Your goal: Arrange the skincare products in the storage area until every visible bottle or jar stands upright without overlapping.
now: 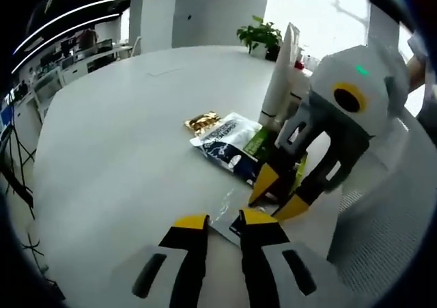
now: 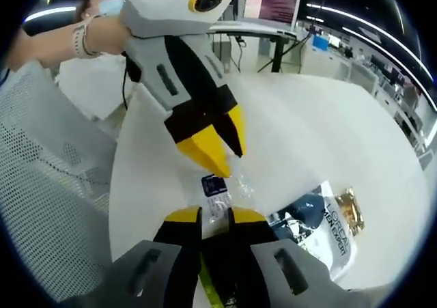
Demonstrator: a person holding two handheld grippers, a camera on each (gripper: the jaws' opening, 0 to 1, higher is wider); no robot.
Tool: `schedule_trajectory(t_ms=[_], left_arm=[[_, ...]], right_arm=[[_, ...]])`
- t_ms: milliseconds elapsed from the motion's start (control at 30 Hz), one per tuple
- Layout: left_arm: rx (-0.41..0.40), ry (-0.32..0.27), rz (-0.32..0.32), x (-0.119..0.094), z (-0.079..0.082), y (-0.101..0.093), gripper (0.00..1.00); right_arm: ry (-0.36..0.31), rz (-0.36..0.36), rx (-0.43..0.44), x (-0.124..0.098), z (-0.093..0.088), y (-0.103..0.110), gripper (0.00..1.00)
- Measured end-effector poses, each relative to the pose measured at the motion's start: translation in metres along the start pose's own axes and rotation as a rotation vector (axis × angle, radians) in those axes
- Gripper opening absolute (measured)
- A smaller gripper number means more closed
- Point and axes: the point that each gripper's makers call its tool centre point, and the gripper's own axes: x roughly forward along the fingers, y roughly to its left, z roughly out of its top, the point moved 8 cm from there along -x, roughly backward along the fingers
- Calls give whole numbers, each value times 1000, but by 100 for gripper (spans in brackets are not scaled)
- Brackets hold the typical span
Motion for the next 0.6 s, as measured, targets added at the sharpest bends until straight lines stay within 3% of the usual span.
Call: schedule_trajectory(t_ms=[100,267,333,533,600], left_arm=[[23,33,4,6,-5,-1,18],[31,39,9,7,-6,1,19],[86,87,31,7,-11,3,18],[74,68,27,8,-10,2,18],[37,36,27,5,-7,1,18]], right_arm=[[1,1,1,0,0,0,16],[5,3,-3,0,1,0,16],[5,4,-3,0,1,0,16],[9,7,-4,0,1,0,16],[13,8,-5,0,1,0,16]])
